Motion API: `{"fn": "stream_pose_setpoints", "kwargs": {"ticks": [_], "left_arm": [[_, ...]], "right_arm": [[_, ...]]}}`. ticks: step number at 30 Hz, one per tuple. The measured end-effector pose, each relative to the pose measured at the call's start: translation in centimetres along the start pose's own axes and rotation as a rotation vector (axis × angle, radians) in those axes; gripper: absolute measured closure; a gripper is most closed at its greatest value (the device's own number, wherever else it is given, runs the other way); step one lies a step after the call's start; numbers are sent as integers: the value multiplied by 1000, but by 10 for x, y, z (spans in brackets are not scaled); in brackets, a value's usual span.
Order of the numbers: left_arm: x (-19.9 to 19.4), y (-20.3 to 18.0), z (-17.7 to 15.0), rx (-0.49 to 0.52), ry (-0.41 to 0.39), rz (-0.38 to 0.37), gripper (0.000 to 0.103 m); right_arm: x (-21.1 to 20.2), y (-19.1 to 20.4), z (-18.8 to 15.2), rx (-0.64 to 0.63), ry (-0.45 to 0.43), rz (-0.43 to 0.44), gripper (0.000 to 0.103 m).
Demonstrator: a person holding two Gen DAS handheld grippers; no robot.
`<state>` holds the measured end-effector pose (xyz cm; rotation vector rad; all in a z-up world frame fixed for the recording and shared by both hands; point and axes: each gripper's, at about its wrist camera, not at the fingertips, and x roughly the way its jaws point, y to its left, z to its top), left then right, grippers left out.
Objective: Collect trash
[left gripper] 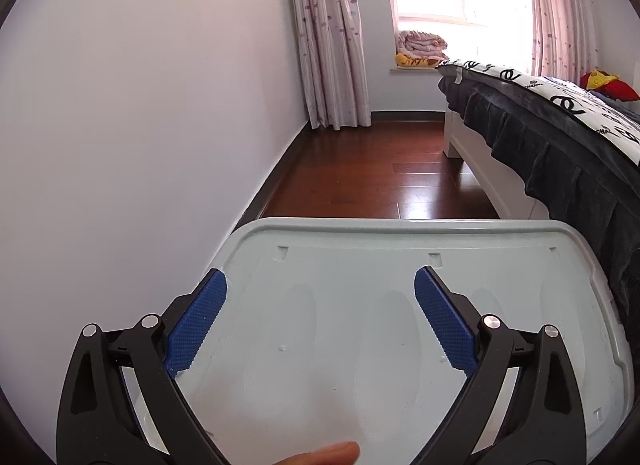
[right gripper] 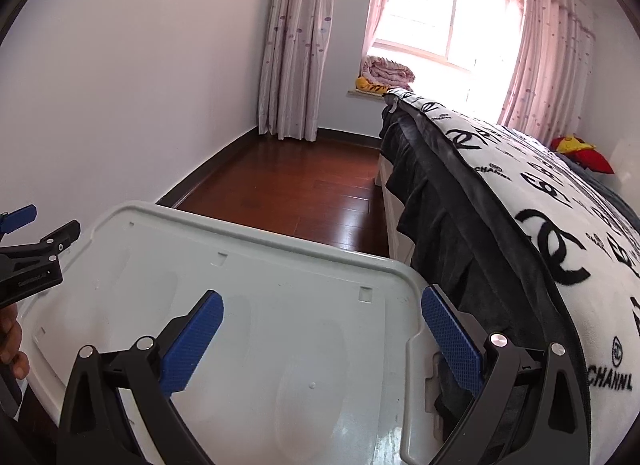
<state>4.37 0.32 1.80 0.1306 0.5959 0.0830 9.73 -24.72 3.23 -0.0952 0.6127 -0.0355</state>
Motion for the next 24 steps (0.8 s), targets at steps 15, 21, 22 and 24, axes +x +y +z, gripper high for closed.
{"fn": "stream_pose_setpoints", "kwargs": {"ticks": [15,21,22,24], "left_arm": [[2,-5,1,19,0,-26,10],[3,-12,-1,46,1,-29,10],[3,-12,-1,48,2,-33,10],[3,-14,-1,53,3,-34,10]], "right_arm": [[3,2,-4,-22,22,-32,5],[5,2,-5,-31,30,-37,5],[6,3,-5,-37,31,-36,5],[6,5,-5,-39,32,-34,5]]}}
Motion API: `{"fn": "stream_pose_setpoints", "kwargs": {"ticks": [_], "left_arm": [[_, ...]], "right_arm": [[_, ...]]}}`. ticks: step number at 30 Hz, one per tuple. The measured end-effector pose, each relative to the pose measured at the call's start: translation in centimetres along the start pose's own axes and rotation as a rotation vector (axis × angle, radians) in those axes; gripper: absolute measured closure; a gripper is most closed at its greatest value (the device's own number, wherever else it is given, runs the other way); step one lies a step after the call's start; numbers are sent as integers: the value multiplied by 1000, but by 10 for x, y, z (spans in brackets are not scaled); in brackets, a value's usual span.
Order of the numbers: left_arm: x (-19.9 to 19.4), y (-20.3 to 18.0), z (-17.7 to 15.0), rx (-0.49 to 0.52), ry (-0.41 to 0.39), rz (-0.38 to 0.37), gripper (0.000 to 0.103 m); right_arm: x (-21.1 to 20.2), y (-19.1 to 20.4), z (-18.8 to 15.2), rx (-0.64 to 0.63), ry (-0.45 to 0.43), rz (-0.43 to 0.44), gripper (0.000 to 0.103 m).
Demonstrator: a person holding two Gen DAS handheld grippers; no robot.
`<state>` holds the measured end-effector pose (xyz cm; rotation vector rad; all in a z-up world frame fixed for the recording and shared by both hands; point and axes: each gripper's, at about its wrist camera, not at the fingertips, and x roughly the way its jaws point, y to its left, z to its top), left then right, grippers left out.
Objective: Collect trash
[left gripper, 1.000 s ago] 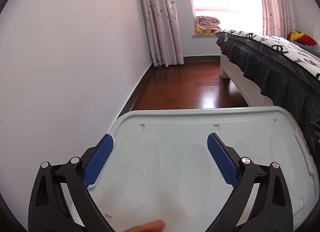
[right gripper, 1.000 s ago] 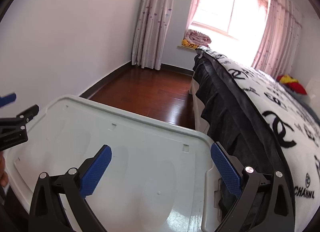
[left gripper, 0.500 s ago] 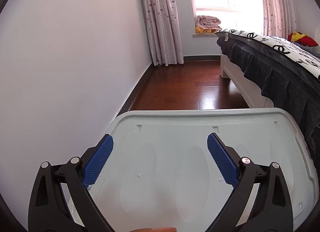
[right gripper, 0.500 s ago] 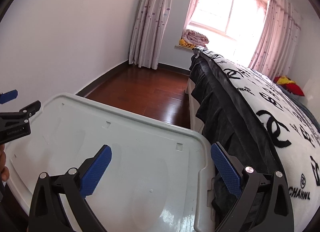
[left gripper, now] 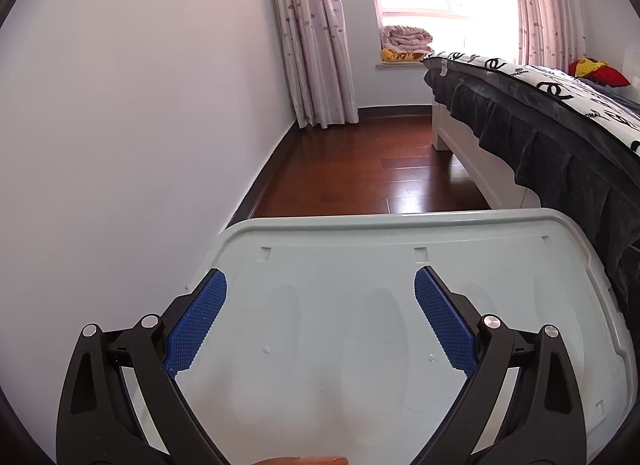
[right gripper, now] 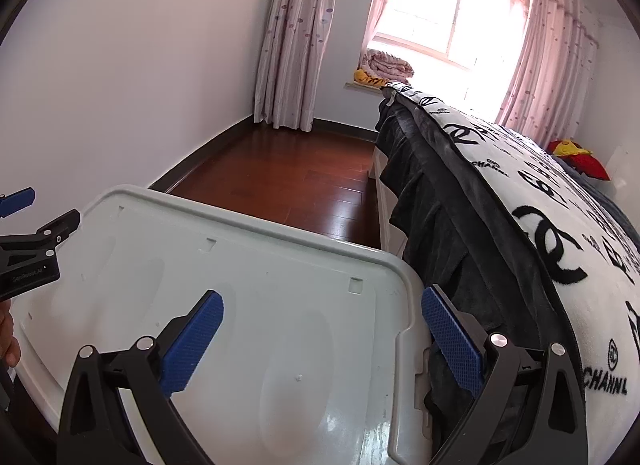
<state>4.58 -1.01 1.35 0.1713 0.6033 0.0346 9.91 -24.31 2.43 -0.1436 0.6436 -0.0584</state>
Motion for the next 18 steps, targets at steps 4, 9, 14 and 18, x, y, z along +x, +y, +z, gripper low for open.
{"fn": "stream_pose_setpoints", "kwargs": {"ticks": [4,9,14,18], "left_arm": [[1,-1,0,-4,-9,2,10],[2,1,0,-55,-17,-12,10],[2,2,-1,-84,-42,-16,10],[1,-4,-1,-50,-56,10,10]], "right_arm": [[1,2,-2,-2,8,6,5],[6,4,-4,-3,25,18,5],[8,4,-6,6,38,43,5],[7,3,-7,14,40,58,5]]}}
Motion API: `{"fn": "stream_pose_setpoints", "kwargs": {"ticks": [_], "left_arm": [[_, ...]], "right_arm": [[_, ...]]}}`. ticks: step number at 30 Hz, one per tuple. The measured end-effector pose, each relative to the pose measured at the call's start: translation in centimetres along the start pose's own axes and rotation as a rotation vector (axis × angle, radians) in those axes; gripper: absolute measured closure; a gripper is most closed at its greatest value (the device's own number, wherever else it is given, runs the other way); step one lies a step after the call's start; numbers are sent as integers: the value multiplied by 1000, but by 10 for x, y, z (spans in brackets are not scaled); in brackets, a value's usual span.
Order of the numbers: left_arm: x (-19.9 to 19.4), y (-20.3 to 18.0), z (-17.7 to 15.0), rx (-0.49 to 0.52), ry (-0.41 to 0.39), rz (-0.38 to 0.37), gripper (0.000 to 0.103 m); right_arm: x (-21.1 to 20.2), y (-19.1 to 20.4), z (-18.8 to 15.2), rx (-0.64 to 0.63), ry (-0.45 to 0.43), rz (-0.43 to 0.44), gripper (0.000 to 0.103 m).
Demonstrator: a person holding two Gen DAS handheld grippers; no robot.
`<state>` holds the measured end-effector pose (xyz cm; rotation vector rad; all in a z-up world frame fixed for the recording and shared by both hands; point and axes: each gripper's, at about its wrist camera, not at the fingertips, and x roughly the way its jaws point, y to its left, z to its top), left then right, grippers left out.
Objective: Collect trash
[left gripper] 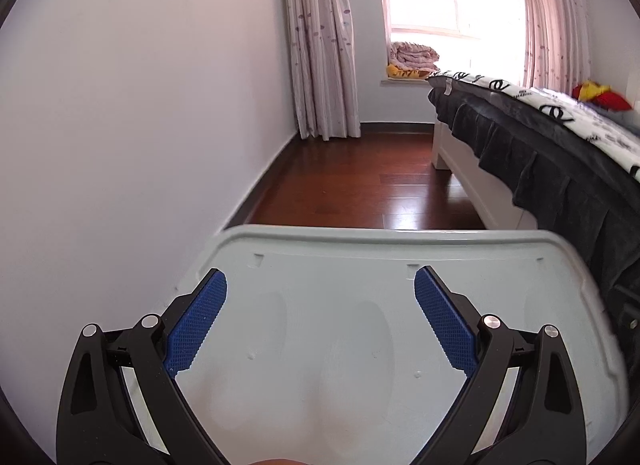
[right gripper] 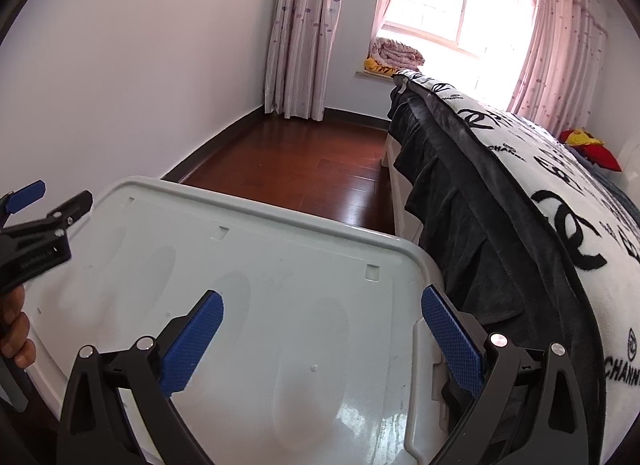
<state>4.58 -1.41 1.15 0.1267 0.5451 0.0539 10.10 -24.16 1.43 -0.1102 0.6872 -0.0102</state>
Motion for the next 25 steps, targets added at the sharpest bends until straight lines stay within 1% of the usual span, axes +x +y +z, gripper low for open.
{"fn": "stream_pose_setpoints", "kwargs": {"ticks": [5,9,14,18,25], "left_arm": [[2,-7,-1,39,-1,32,10],[5,-7,-2,47,6,44,10],[10,-7,-2,50,34,47,10],[11,-9,-3,60,32,58,10],[12,-13,-3,77,37,52,10]], "right_arm": [[1,0,-1,10,9,16,5],[3,1,0,-2,14,1,5],[3,1,0,-6,13,-4,5],[3,0,-1,-4,16,-11,5],[3,-1,-1,-8,17,-7,5]]}}
